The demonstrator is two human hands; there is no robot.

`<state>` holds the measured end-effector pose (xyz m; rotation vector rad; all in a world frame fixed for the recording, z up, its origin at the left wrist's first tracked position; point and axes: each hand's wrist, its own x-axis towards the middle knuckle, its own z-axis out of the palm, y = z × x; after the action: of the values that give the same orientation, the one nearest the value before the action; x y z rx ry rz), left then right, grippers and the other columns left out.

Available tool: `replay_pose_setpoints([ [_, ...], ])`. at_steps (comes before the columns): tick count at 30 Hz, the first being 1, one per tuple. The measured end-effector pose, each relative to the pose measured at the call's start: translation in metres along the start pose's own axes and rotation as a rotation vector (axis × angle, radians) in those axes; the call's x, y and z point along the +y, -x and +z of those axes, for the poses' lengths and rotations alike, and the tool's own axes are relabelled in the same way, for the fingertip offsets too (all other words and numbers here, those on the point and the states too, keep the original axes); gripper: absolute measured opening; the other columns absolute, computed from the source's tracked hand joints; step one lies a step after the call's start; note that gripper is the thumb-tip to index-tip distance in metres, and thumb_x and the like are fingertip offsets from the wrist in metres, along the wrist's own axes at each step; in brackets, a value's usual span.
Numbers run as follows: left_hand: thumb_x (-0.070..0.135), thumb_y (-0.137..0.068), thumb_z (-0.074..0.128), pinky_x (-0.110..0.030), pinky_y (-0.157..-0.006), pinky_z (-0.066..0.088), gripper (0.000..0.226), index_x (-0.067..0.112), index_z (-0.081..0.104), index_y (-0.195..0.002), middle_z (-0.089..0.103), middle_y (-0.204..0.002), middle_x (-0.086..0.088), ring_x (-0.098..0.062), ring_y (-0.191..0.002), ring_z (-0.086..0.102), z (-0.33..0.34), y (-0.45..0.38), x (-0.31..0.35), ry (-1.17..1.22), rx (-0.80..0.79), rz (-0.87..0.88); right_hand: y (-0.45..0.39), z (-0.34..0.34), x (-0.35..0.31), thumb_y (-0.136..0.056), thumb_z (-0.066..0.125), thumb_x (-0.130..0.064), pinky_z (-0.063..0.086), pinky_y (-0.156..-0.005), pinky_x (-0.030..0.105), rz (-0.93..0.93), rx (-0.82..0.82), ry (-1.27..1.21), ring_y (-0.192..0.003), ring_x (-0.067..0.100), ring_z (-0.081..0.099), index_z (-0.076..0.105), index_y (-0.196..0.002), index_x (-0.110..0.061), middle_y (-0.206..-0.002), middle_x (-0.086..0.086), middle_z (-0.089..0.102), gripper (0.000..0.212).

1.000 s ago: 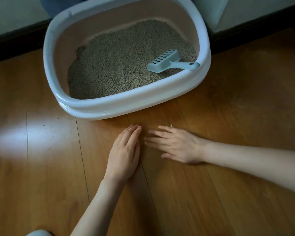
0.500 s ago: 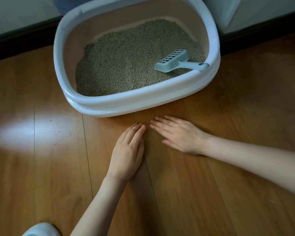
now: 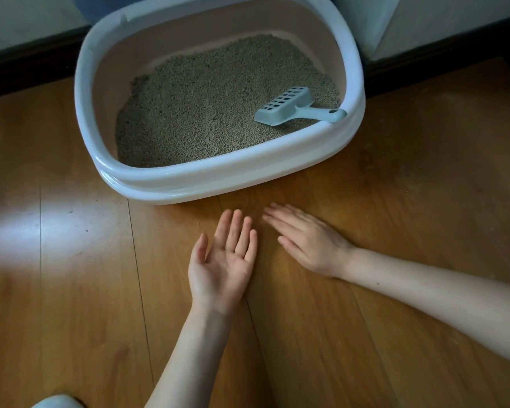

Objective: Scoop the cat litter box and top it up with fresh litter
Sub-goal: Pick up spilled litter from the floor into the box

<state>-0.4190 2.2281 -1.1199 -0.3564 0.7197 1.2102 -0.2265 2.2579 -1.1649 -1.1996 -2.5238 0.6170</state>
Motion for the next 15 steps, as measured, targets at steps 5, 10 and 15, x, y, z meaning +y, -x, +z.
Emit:
replay_pose_setpoints([
  [5, 0.035, -0.099, 0.036, -0.045, -0.103, 0.043, 0.049, 0.004, 0.068, -0.120, 0.062, -0.130, -0.013, -0.032, -0.115, 0.063, -0.006, 0.002, 0.004, 0.050, -0.026, -0.023, -0.001, -0.016, 0.000, -0.098, 0.041, -0.016, 0.034, -0.111, 0.033, 0.080, 0.226, -0.192, -0.130, 0.022, 0.046, 0.053, -0.134, -0.001, -0.135, 0.014, 0.054, 0.041],
  [10, 0.036, -0.099, 0.037, -0.046, -0.106, 0.037, 0.049, 0.005, 0.066, -0.124, 0.061, -0.132, -0.013, -0.034, -0.117, 0.062, -0.005, 0.001, 0.003, 0.049, -0.045, -0.044, 0.009, -0.043, 0.014, -0.091, 0.047, -0.046, 0.044, -0.090, 0.032, 0.135, 0.137, 0.153, -0.111, 0.020, 0.047, 0.053, -0.135, -0.010, -0.118, 0.006, 0.057, 0.057],
  [15, 0.036, -0.099, 0.037, -0.047, -0.106, 0.037, 0.049, 0.007, 0.064, -0.127, 0.061, -0.132, -0.013, -0.034, -0.117, 0.062, -0.005, -0.001, 0.001, 0.062, -0.029, -0.050, 0.011, -0.026, 0.013, -0.088, 0.054, -0.048, 0.050, -0.087, 0.037, 0.096, 0.039, 0.142, -0.108, 0.019, 0.050, 0.058, -0.130, -0.011, -0.115, 0.005, 0.056, 0.056],
])
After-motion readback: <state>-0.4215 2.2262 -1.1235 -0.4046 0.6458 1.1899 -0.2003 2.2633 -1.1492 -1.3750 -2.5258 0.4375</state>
